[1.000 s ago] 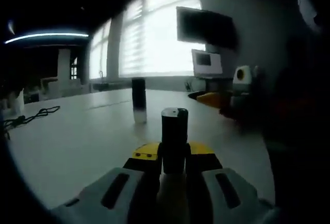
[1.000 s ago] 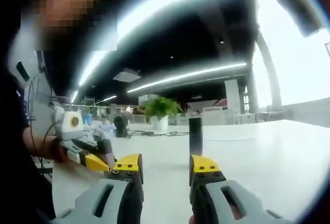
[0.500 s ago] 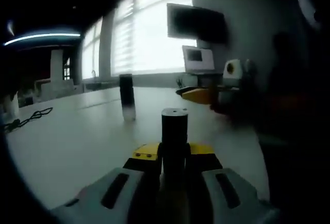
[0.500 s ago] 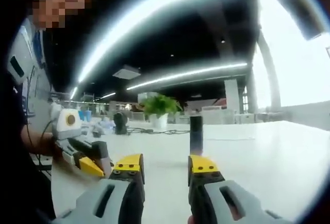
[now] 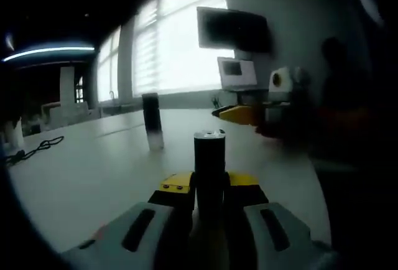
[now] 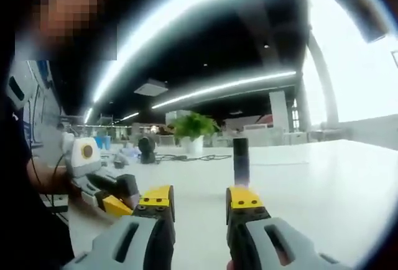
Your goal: Pick up cosmetic bottle twist off cap place on table pick up cap screw tight cap place on table
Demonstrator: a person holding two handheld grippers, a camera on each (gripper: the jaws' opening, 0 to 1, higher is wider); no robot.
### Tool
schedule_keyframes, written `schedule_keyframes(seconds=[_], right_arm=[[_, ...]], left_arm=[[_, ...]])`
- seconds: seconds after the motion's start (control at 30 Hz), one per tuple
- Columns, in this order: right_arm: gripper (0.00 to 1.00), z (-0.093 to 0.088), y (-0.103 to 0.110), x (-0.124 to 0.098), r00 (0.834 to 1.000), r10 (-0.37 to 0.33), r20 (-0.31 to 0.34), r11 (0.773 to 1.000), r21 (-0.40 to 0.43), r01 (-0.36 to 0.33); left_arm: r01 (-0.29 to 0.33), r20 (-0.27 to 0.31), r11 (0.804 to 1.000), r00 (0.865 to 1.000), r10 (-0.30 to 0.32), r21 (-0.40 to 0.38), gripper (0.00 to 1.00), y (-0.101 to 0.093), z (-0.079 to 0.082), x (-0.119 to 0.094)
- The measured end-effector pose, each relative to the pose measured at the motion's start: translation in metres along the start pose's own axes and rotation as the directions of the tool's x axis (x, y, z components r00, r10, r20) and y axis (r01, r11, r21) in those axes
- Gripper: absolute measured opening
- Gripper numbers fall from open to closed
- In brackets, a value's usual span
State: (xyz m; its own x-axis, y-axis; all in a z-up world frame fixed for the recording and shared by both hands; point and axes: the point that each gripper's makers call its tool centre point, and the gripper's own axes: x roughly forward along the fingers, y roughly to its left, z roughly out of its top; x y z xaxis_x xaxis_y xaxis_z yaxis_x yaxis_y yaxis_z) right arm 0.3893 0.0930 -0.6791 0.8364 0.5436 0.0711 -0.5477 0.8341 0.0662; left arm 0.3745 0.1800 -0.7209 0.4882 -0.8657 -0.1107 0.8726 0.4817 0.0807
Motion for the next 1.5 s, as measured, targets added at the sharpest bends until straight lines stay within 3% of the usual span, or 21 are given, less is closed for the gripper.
schedule_keyframes(seconds=[0.07,0.23,0.4,0.57,0.73,0.87,0.97,1.1,1.23,1.37,1.5], right_arm=[[0.28,0.01,0.026,0.001,1.0,0.023,0.013,1.0,-0.012,-0.023],[0.33,0.028,0.067,0.011,0.998,0.063,0.032,0.998,0.017,-0.064],[0.33,0.028,0.089,0.019,0.999,0.025,0.027,0.999,0.037,-0.026],[0.34,0.018,0.083,0.023,0.996,-0.093,0.013,0.995,-0.024,0.094],[0.33,0.006,0.081,0.032,0.99,-0.142,-0.023,0.99,-0.027,0.142],[0.32,-0.001,0.086,0.038,0.989,-0.14,-0.044,0.99,-0.001,0.14],[0.29,-0.004,0.084,0.039,0.981,-0.189,-0.04,0.981,-0.063,0.186],[0.24,-0.007,0.085,0.045,0.98,-0.193,-0.049,0.981,-0.03,0.192],[0.2,-0.01,0.083,0.048,0.976,-0.208,-0.061,0.976,-0.074,0.204],[0.11,-0.008,0.08,0.048,0.974,-0.222,-0.05,0.971,-0.106,0.216],[0.1,-0.007,0.081,0.049,0.974,-0.218,-0.052,0.97,-0.118,0.211]], left_arm=[[-0.002,0.0,1.0,1.0,0.002,-0.001,0.08,0.0,0.0,0.0],[0.003,-0.002,1.0,1.0,-0.003,-0.002,0.08,-0.002,0.0,0.0],[-0.005,-0.006,1.0,1.0,0.005,-0.01,0.08,0.0,-0.001,0.0],[-0.015,-0.007,1.0,1.0,0.015,-0.007,0.08,0.002,-0.001,0.001],[-0.012,-0.006,1.0,1.0,0.012,0.0,0.08,0.0,-0.001,0.001],[-0.015,-0.009,1.0,1.0,0.015,-0.01,0.08,0.003,-0.002,0.0],[-0.029,-0.01,1.0,1.0,0.029,-0.007,0.08,0.006,-0.002,0.001],[-0.028,-0.009,1.0,1.0,0.028,0.0,0.09,0.005,-0.002,0.002],[-0.031,-0.008,1.0,0.999,0.031,-0.001,0.09,0.006,-0.002,0.002],[-0.048,-0.014,0.999,0.999,0.048,0.012,0.09,0.009,-0.003,0.001],[-0.054,-0.009,0.998,0.998,0.054,0.036,0.08,0.012,-0.002,0.0]])
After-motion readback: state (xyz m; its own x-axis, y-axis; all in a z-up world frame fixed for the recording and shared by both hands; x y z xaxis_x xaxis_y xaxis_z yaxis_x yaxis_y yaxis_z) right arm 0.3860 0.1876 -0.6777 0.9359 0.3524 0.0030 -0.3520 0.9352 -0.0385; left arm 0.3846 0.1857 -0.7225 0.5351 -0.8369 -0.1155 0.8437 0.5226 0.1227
